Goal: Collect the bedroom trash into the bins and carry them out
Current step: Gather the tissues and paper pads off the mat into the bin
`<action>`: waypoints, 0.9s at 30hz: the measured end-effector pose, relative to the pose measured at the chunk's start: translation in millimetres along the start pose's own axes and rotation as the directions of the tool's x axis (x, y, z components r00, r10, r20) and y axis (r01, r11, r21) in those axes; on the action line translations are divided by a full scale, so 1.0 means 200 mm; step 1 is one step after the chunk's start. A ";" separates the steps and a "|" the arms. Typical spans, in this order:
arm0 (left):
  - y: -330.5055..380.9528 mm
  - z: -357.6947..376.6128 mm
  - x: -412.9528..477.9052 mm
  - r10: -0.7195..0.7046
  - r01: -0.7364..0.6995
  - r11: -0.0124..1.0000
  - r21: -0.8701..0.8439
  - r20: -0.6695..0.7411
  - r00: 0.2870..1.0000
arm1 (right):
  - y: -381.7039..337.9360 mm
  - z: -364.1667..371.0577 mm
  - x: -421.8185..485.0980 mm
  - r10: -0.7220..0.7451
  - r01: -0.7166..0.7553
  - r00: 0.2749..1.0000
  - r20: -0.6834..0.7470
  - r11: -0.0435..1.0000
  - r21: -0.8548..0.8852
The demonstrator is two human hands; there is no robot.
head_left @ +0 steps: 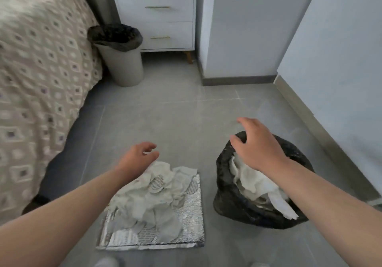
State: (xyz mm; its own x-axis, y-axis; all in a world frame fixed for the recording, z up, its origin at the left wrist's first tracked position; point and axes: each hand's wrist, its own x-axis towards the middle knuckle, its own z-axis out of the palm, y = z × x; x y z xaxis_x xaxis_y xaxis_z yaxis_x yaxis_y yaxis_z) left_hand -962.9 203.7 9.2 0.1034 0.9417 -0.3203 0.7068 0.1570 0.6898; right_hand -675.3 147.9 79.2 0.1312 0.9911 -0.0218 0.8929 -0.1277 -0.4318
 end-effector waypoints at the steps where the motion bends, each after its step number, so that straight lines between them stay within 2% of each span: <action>1: -0.12 -0.03 -0.02 -0.040 0.040 0.999 -0.001 -0.019 0.999 | -0.11 0.04 0.00 -0.064 0.064 0.998 0.000 0.998 0.025; 4: -0.47 -0.05 -0.06 -0.118 0.121 0.988 0.091 -0.039 0.992 | -0.34 0.27 -0.01 -0.254 0.249 0.963 0.085 0.966 0.073; 6: -0.66 -0.01 -0.05 -0.125 0.123 0.976 0.181 -0.002 0.992 | -0.42 0.48 -0.01 -0.291 0.282 0.927 0.238 0.957 0.076; 9: -0.84 0.08 -0.02 -0.201 0.173 0.941 0.289 0.067 0.977 | -0.43 0.81 0.01 -0.217 0.245 0.866 0.451 0.970 -0.002; 12: -0.95 0.18 0.01 -0.268 0.201 0.897 0.393 0.124 0.955 | -0.38 1.06 0.04 -0.073 0.138 0.820 0.568 0.988 -0.072; 15: -1.00 0.28 0.04 -0.251 0.163 0.873 0.459 0.137 0.958 | -0.35 1.23 0.06 0.001 0.066 0.809 0.587 0.993 -0.093; 20: -1.05 0.36 0.07 -0.150 0.103 0.877 0.469 0.063 0.987 | -0.34 1.41 0.08 -0.018 0.087 0.819 0.573 0.992 -0.092; 24: -1.09 0.36 0.07 -0.125 0.106 0.946 0.307 0.044 0.991 | -0.36 1.52 0.10 -0.038 0.159 0.778 0.627 0.977 -0.139; 27: -1.12 0.34 0.08 -0.130 0.120 0.977 0.178 0.045 0.990 | -0.37 1.57 0.10 -0.049 0.173 0.798 0.601 0.973 -0.150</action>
State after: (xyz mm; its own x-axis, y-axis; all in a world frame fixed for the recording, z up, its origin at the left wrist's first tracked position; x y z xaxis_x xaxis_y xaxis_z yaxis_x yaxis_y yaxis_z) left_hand -1072.5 162.9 -193.6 0.0419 0.8989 -0.4362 0.8271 0.2137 0.5199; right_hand -873.4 188.8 -173.4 -0.1984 0.8191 -0.5383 0.9564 0.0417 -0.2889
